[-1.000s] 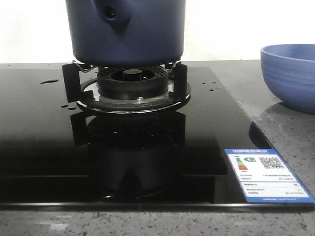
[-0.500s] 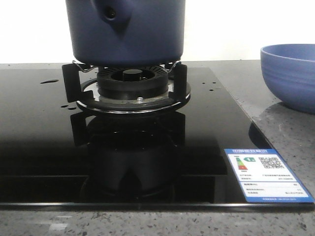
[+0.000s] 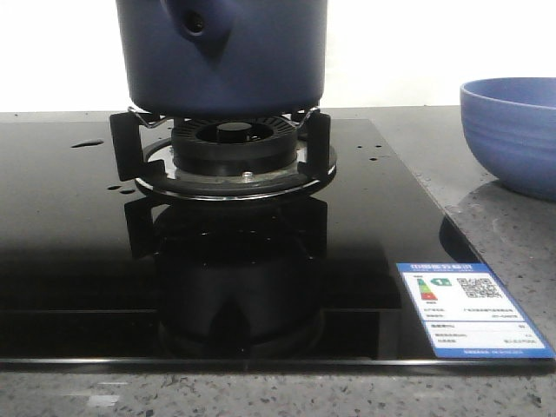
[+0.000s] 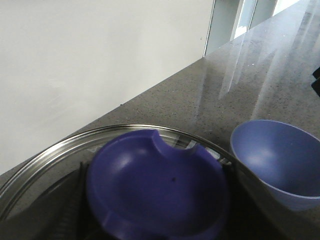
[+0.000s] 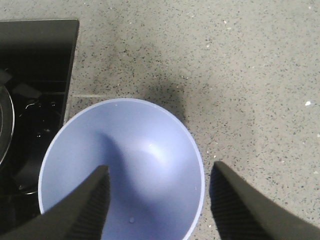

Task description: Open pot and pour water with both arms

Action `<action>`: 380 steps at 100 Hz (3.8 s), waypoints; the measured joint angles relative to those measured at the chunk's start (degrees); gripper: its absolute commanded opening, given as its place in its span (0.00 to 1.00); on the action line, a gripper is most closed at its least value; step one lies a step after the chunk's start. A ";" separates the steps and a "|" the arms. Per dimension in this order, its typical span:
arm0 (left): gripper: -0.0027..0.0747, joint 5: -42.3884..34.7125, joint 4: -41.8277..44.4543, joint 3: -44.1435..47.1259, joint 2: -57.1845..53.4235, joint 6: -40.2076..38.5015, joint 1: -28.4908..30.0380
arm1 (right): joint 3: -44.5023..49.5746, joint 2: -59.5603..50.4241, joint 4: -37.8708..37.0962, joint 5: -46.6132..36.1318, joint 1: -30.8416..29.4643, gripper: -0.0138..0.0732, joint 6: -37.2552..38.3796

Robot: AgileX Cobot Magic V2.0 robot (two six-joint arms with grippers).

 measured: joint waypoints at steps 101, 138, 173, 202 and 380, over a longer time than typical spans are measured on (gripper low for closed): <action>0.72 2.08 2.86 0.00 1.96 0.03 0.00 | 0.00 0.00 0.26 0.00 0.00 0.61 0.00; 0.79 2.92 3.00 -0.28 -2.59 0.03 2.90 | 0.00 0.00 0.52 0.12 0.00 0.61 0.00; 0.01 3.55 3.59 -0.52 -15.50 -8.17 14.65 | 0.00 -0.13 19.01 -3.51 0.14 0.08 -8.50; 0.01 0.65 10.95 2.04 -25.88 -15.02 20.19 | 8.22 -9.64 25.14 -21.01 6.97 0.11 -18.61; 0.01 -14.67 10.35 57.51 -85.41 -16.63 18.76 | 61.09 -65.75 27.41 -39.73 11.10 0.11 -25.59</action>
